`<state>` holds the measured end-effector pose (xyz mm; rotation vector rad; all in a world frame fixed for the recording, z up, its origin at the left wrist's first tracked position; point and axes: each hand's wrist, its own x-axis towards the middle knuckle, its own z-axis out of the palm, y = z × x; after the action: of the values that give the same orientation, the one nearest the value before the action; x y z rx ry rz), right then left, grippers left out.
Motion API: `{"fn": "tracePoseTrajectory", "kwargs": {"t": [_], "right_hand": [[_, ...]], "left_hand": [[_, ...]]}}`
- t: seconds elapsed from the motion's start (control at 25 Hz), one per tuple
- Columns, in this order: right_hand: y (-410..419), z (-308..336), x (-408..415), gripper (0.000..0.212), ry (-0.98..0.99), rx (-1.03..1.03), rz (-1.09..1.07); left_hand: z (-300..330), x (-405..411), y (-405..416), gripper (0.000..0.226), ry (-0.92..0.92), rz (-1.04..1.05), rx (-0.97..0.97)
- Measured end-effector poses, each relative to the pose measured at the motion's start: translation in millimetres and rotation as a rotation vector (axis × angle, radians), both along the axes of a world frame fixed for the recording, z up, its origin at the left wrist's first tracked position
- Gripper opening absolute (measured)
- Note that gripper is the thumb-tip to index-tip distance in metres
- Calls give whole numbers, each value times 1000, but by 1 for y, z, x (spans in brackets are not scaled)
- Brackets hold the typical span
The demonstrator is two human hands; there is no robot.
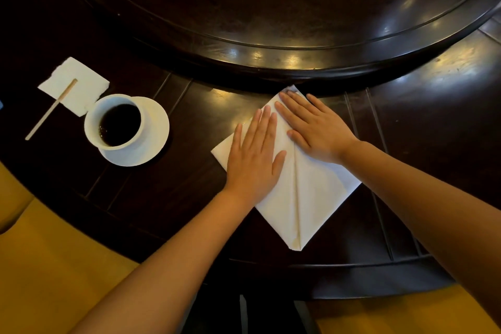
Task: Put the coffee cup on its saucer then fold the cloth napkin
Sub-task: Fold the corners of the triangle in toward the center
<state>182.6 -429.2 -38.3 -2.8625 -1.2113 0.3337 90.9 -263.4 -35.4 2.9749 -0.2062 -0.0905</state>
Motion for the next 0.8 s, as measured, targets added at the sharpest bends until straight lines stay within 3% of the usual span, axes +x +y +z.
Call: {"fn": "tracePoseTrajectory", "kwargs": {"t": [0.32,0.64,0.8], "right_hand": [[0,-8,-19,59,-25,-28,-83],[8,-5,-53,62,11,-14,-121],[7,16,-65,64,-41,241,-475]], "left_hand": [[-16,-23,37,65,49,221,46],[-3,-84,63,67,209,259,59],[16,-64,60,69,112,291,-77]]}}
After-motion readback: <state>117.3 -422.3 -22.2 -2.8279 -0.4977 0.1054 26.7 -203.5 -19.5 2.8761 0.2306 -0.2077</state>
